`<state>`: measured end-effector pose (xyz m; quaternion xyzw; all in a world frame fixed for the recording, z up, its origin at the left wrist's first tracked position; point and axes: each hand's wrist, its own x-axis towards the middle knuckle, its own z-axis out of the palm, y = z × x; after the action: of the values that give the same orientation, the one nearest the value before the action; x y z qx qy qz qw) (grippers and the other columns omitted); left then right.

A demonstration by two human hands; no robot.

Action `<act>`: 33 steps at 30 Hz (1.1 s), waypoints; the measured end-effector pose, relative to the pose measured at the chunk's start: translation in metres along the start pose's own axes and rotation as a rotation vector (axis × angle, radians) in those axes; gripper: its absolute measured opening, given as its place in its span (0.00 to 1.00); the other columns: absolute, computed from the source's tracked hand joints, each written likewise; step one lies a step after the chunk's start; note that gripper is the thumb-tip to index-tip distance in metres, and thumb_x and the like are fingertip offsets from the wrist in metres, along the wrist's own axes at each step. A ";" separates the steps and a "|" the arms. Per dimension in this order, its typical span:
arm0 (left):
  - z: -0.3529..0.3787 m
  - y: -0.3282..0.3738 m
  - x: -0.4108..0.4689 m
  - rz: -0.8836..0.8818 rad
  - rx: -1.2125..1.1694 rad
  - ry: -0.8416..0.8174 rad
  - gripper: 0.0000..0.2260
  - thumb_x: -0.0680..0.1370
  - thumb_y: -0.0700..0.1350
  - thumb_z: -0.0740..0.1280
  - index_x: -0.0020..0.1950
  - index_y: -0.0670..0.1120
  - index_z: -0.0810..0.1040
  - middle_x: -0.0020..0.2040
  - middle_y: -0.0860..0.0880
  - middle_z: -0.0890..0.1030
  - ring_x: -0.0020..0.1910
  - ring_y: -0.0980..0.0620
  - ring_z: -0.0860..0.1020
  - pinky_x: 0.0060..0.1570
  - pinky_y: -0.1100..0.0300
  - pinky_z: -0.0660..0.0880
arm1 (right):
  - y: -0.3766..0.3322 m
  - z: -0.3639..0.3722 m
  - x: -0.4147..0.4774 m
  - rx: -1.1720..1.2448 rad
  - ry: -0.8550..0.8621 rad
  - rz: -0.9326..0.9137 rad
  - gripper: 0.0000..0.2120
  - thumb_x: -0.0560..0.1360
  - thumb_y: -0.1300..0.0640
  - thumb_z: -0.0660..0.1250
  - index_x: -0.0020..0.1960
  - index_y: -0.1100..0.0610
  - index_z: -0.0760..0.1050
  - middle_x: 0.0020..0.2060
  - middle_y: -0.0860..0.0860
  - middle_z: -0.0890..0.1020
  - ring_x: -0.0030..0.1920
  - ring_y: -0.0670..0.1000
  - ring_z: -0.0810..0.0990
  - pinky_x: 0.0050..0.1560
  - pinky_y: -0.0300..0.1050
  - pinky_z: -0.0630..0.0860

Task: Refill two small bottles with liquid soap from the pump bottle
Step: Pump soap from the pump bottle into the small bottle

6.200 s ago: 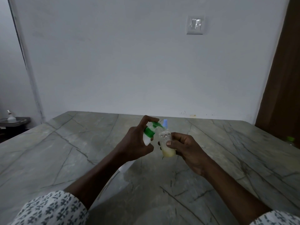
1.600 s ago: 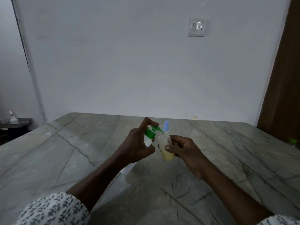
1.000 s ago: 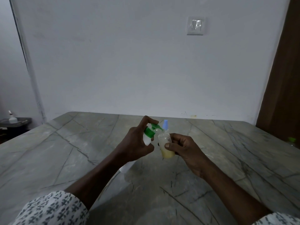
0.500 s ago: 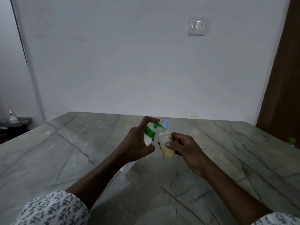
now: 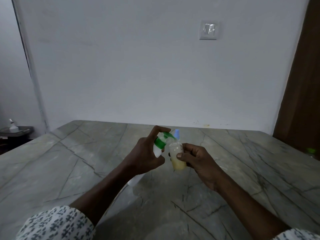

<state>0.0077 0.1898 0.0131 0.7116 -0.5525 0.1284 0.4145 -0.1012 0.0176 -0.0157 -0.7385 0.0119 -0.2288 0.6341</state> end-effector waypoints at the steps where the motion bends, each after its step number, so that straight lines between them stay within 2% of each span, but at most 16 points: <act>1: 0.000 0.000 0.000 0.001 0.001 0.000 0.33 0.67 0.36 0.73 0.68 0.53 0.64 0.43 0.53 0.81 0.40 0.59 0.79 0.37 0.71 0.74 | 0.000 0.000 0.000 -0.008 0.005 0.002 0.12 0.76 0.61 0.68 0.59 0.56 0.81 0.52 0.56 0.86 0.56 0.60 0.82 0.61 0.59 0.77; 6: 0.001 0.000 0.001 -0.005 0.001 0.010 0.33 0.67 0.36 0.73 0.67 0.53 0.65 0.44 0.52 0.81 0.41 0.58 0.79 0.38 0.70 0.75 | 0.001 -0.001 0.001 -0.019 0.007 0.005 0.12 0.77 0.63 0.67 0.60 0.58 0.80 0.52 0.57 0.85 0.56 0.61 0.82 0.61 0.60 0.77; 11: 0.001 0.000 0.001 -0.024 0.015 0.022 0.29 0.67 0.37 0.74 0.61 0.55 0.65 0.47 0.51 0.81 0.45 0.61 0.78 0.39 0.73 0.74 | 0.001 0.001 -0.001 -0.042 -0.015 0.004 0.12 0.77 0.63 0.67 0.59 0.58 0.81 0.51 0.54 0.86 0.55 0.57 0.83 0.59 0.53 0.79; 17: -0.001 0.002 0.000 -0.012 -0.009 -0.002 0.31 0.67 0.36 0.73 0.65 0.52 0.66 0.43 0.53 0.81 0.40 0.58 0.78 0.37 0.72 0.73 | 0.001 0.000 -0.001 -0.026 0.003 -0.002 0.11 0.77 0.64 0.67 0.57 0.57 0.81 0.52 0.58 0.85 0.56 0.62 0.82 0.61 0.60 0.77; 24: 0.000 0.000 0.000 -0.001 -0.005 0.005 0.33 0.66 0.37 0.73 0.67 0.54 0.65 0.42 0.54 0.81 0.40 0.58 0.78 0.38 0.69 0.75 | 0.001 -0.001 0.000 -0.023 0.009 -0.010 0.11 0.77 0.64 0.67 0.56 0.54 0.82 0.52 0.58 0.85 0.56 0.62 0.82 0.62 0.61 0.77; 29: 0.000 0.001 0.001 -0.021 0.003 0.014 0.29 0.67 0.37 0.74 0.62 0.53 0.66 0.46 0.51 0.81 0.42 0.59 0.78 0.39 0.72 0.74 | 0.000 0.001 0.000 -0.047 -0.018 -0.009 0.11 0.77 0.64 0.67 0.56 0.52 0.81 0.51 0.53 0.86 0.54 0.54 0.84 0.58 0.50 0.80; 33: 0.000 0.001 0.001 -0.026 0.002 0.012 0.29 0.67 0.37 0.74 0.61 0.54 0.66 0.47 0.50 0.81 0.44 0.60 0.78 0.40 0.72 0.74 | 0.001 0.003 -0.001 -0.069 -0.014 -0.006 0.11 0.77 0.62 0.67 0.55 0.51 0.80 0.51 0.51 0.86 0.54 0.52 0.84 0.58 0.50 0.80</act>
<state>0.0070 0.1894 0.0142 0.7184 -0.5407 0.1278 0.4186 -0.1003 0.0203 -0.0176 -0.7616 0.0131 -0.2249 0.6076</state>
